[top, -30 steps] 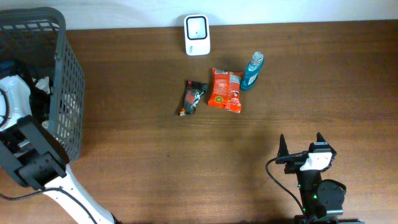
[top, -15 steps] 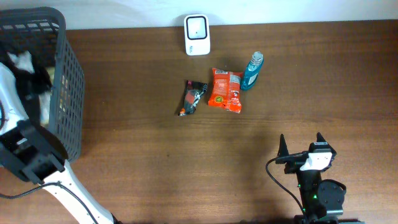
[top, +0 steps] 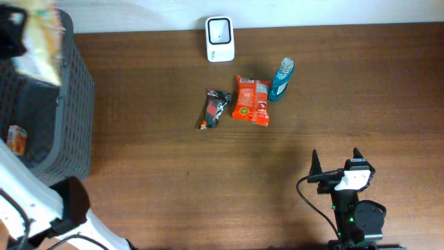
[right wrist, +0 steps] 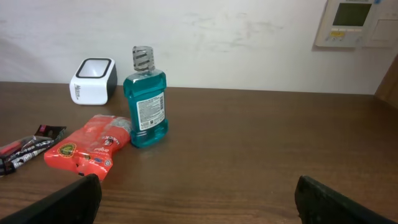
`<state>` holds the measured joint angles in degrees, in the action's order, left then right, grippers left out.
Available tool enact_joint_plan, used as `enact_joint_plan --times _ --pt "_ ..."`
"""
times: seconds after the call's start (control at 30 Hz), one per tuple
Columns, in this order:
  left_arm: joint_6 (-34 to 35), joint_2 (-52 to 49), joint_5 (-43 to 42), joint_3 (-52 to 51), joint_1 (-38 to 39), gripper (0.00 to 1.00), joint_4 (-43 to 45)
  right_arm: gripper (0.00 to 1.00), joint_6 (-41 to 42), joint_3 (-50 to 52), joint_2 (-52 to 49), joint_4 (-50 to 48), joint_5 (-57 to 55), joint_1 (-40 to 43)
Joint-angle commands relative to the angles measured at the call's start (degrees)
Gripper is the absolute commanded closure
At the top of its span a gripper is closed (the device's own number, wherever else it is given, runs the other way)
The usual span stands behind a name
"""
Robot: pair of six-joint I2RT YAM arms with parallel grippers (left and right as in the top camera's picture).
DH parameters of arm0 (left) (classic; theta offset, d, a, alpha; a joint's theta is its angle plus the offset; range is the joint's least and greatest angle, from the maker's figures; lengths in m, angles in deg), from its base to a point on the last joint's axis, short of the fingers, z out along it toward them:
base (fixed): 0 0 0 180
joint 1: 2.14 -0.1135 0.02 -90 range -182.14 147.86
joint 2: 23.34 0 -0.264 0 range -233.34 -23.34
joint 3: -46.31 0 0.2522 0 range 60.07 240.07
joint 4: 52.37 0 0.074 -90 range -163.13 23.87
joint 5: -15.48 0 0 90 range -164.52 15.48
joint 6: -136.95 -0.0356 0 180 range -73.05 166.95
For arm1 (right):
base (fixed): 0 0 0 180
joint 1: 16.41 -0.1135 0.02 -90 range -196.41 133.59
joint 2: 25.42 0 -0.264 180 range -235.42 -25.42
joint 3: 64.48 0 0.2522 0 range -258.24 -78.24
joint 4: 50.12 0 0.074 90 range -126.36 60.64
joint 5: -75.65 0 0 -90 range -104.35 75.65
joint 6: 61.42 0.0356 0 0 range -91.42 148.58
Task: Scan the item barcode
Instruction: 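Reach the left gripper into the basket and grasp the yellow-white snack bag, then place the yellow-white bag on the table left of the dark packet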
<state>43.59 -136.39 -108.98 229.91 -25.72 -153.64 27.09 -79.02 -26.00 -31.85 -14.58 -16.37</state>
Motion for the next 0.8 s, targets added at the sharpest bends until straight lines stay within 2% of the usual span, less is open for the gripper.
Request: enact_joint_plan --times 0.0,0.13,0.23,0.33,0.5,0.63,0.67,0.77 --pt "0.5 -1.33 0.2 -0.7 9.35 1.0 -4.87 0.02 0.5 0.46 0.39 0.2 -0.68 0.37" --pt "1.27 -4.33 14.08 -3.72 23.21 1.0 -9.2 0.02 0.5 0.46 0.39 0.2 -0.68 0.37" --pt "4.24 -6.8 23.3 -12.87 31.56 1.0 -8.13 0.02 0.5 0.46 0.39 0.2 -0.68 0.37" --pt "5.81 -10.01 23.8 -23.06 34.88 1.0 -4.72 0.02 0.5 0.46 0.39 0.2 -0.68 0.37" --pt "11.19 -12.68 23.76 -44.65 36.65 1.0 9.44 0.02 0.5 0.46 0.39 0.2 -0.68 0.37" --pt "13.88 -12.68 23.34 -55.69 36.72 1.0 17.81 0.02 0.5 0.46 0.39 0.2 -0.68 0.37" --pt "13.88 -12.68 23.37 -57.02 36.72 0.96 19.82 0.02 0.5 0.46 0.39 0.2 -0.68 0.37" --pt "13.88 -12.68 23.12 -58.75 36.79 0.51 24.13 0.02 0.5 0.46 0.39 0.2 -0.68 0.37"
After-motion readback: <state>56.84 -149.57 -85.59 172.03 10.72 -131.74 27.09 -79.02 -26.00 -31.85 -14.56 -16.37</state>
